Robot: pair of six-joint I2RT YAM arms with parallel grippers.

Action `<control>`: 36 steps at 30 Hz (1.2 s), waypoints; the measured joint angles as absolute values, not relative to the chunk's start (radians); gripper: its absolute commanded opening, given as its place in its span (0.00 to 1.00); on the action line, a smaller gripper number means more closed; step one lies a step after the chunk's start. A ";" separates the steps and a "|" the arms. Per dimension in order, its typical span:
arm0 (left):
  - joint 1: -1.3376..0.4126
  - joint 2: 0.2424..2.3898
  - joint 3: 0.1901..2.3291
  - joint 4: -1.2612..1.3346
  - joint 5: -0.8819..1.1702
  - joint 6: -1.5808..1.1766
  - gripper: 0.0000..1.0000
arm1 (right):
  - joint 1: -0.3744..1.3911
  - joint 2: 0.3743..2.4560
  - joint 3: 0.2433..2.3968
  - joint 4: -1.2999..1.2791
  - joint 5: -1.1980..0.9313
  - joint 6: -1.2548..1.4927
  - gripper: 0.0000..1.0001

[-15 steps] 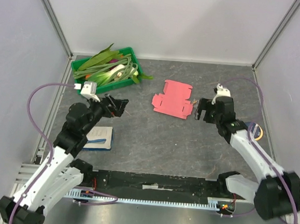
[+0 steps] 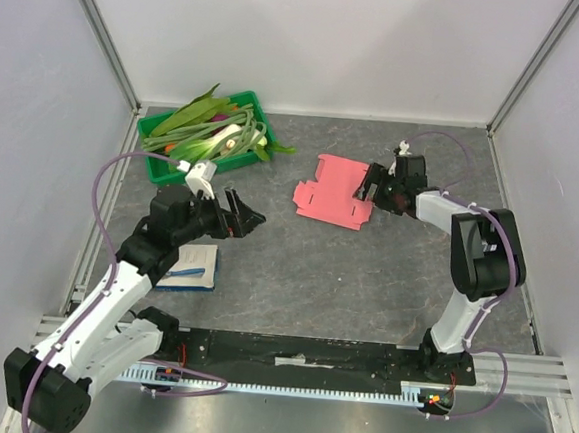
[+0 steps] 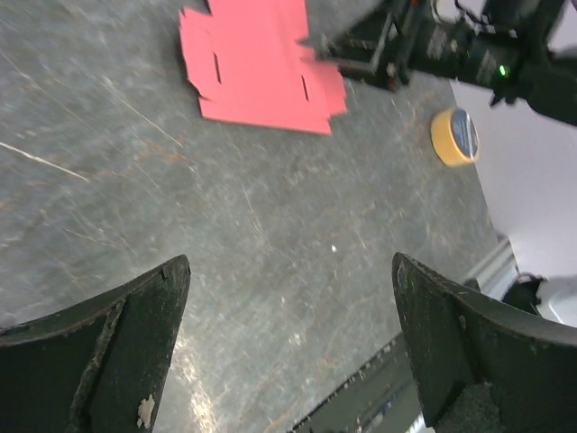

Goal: Fold the paper box

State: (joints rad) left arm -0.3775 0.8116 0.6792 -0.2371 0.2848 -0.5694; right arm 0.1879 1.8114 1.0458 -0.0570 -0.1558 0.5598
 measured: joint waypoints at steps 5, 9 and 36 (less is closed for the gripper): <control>-0.377 0.855 0.648 -0.228 0.403 -0.580 0.95 | 0.188 1.870 1.070 0.022 -0.220 0.611 0.71; -0.377 0.882 0.630 -0.207 0.459 -0.595 0.92 | 0.201 1.846 1.009 0.075 -0.219 0.631 0.72; -0.389 0.935 0.598 -0.147 0.535 -0.624 0.72 | 0.276 1.742 0.926 0.021 -0.041 0.465 0.44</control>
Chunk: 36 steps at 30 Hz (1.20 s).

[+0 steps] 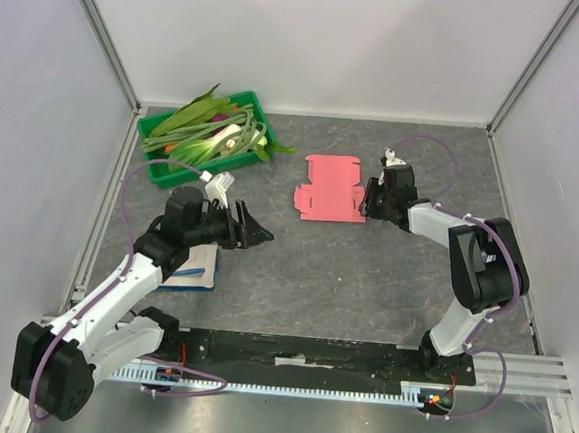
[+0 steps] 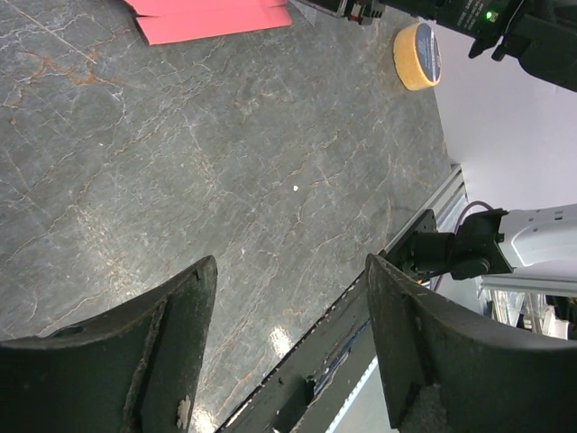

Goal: Fold the paper box

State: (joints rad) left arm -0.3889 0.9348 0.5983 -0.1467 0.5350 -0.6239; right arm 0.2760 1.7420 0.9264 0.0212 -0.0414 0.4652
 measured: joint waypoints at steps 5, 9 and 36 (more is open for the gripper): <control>-0.390 0.923 0.597 -0.147 0.536 -0.624 0.67 | 0.276 1.750 0.968 0.012 -0.018 0.456 0.42; -0.390 0.921 0.597 -0.147 0.537 -0.624 0.63 | 0.276 1.791 1.015 0.012 -0.017 0.449 0.07; -0.511 1.755 1.672 -0.519 0.971 0.152 0.68 | 0.395 1.301 0.960 -0.250 -0.513 0.017 0.00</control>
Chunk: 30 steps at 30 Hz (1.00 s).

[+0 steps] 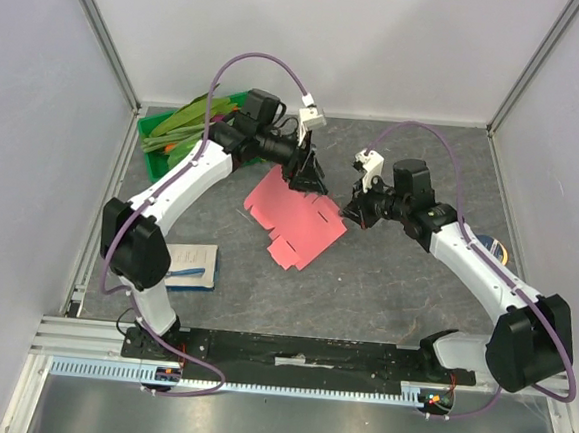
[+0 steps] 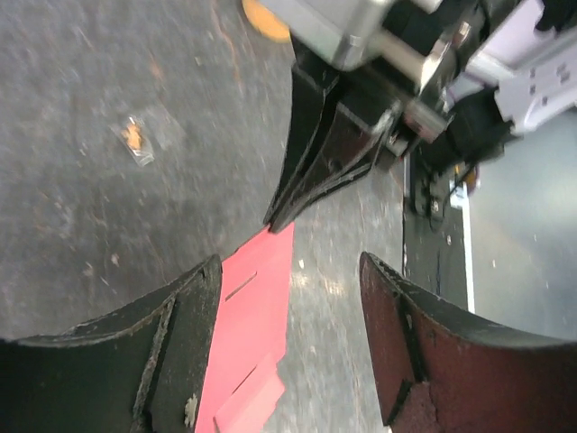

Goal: Fold the paper box

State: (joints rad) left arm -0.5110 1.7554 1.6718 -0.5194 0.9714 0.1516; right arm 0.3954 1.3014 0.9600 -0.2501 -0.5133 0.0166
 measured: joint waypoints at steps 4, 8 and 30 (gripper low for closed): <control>-0.512 1.774 1.671 -0.654 1.007 0.289 0.71 | 0.395 1.306 0.961 -0.272 -0.604 0.008 0.00; -0.526 1.774 1.660 -0.708 1.030 0.385 0.71 | 0.398 1.306 0.962 -0.271 -0.677 0.011 0.00; -0.608 1.798 1.582 -0.762 0.902 0.511 0.02 | 0.426 1.294 0.988 -0.300 -0.659 0.071 0.84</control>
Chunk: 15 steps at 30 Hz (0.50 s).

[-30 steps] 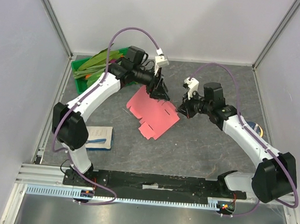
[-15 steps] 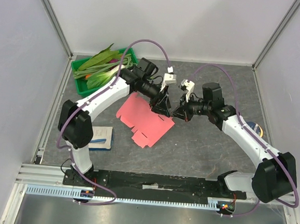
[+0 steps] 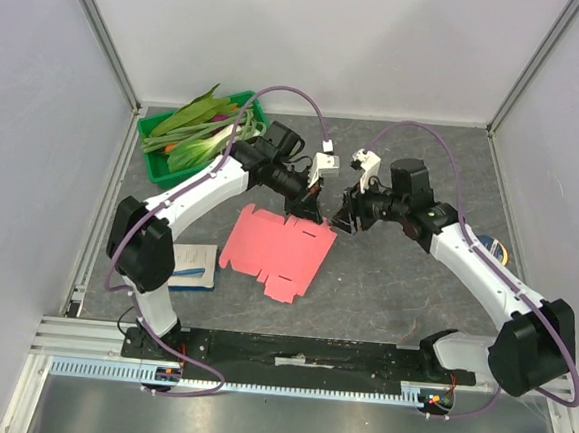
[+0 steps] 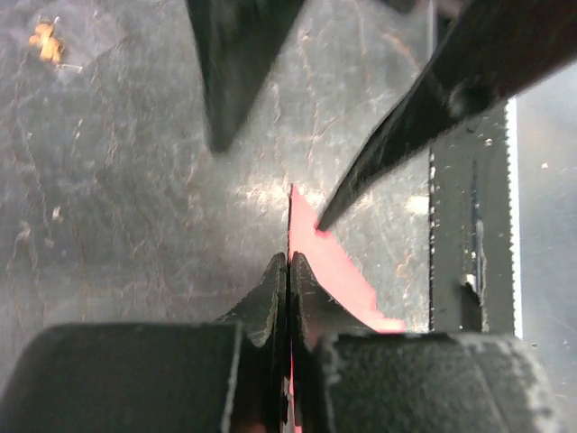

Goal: Fold the paper box

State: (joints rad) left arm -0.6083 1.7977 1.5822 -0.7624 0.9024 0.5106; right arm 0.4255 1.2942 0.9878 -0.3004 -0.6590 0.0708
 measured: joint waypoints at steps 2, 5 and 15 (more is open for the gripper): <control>-0.612 1.755 1.522 -0.714 0.842 0.479 0.02 | 0.425 1.271 0.989 -0.316 -0.539 0.118 0.91; -0.607 1.649 1.382 -0.583 0.736 0.373 0.02 | 0.406 1.213 0.977 -0.320 -0.419 0.179 0.94; -0.540 1.378 0.909 0.119 0.653 -0.283 0.02 | 0.389 1.174 0.747 -0.142 -0.511 0.324 0.93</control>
State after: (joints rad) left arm -0.5400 1.3777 0.9089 0.1188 0.6533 -0.2829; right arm 0.3889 1.1744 0.7471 -0.1421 -0.5110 0.3241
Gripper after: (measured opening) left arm 0.033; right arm 0.950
